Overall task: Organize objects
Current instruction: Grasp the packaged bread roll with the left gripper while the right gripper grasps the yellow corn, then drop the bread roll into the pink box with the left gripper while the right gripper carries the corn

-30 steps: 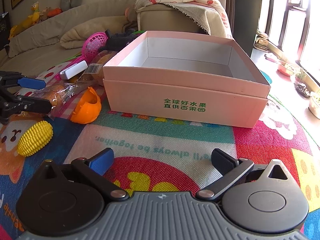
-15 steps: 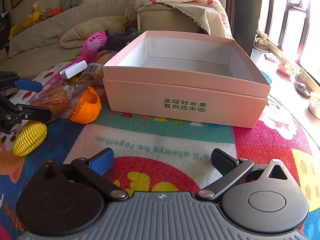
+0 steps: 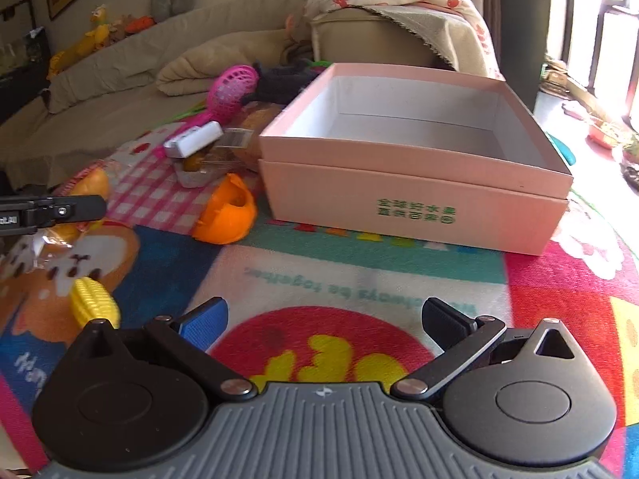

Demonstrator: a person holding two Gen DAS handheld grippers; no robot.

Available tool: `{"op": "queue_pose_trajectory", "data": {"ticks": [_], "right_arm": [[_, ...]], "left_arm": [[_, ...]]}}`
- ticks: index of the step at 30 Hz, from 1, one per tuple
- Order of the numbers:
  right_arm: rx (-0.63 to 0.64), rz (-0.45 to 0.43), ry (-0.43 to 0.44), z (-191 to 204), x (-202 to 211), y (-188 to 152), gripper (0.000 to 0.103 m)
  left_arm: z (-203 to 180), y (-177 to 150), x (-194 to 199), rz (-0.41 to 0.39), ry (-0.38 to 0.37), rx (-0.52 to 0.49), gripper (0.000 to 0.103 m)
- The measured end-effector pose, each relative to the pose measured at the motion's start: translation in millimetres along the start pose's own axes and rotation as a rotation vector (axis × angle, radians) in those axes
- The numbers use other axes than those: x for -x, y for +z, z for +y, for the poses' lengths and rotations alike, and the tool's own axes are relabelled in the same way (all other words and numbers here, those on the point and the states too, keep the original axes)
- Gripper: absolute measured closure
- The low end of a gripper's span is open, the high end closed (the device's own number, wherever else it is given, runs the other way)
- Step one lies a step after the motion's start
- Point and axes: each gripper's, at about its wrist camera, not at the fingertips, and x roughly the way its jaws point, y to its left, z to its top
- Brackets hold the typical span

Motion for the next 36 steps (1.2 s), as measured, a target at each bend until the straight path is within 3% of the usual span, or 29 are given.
{"op": "queue_pose_trajectory", "data": {"ticks": [2, 7, 8, 10, 12, 15, 20, 25, 31, 36], "right_arm": [[0.097, -0.015, 0.103, 31, 7, 2, 0.0], [0.345, 0.017, 0.214, 107, -8, 1, 0.003], [0.372, 0.046, 0.232, 118, -14, 0, 0.008], [0.407, 0.113, 0.235, 132, -26, -1, 0.039], [0.416, 0.156, 0.22, 138, -30, -5, 0.057], [0.429, 0.15, 0.206, 132, -20, -9, 0.072], [0.361, 0.104, 0.15, 86, 13, -12, 0.072], [0.243, 0.012, 0.038, 29, 54, -19, 0.072], [0.164, -0.128, -0.107, -16, 93, -35, 0.072], [0.099, -0.17, -0.136, -36, 104, -42, 0.072]], "left_arm": [[6, -7, 14, -0.034, 0.021, 0.04, 0.043], [18, -18, 28, -0.043, 0.032, 0.095, 0.043], [19, -19, 30, -0.038, 0.035, 0.098, 0.043], [19, -24, 36, -0.029, 0.043, 0.085, 0.043], [17, -28, 42, -0.029, 0.046, 0.078, 0.043], [13, -32, 47, -0.018, 0.049, 0.076, 0.043], [-8, -33, 45, 0.027, 0.025, 0.026, 0.043], [-52, -17, 34, 0.048, -0.066, -0.048, 0.043], [-120, 42, -1, 0.012, -0.186, -0.116, 0.043], [-181, 93, -60, -0.039, -0.224, -0.13, 0.043]]}}
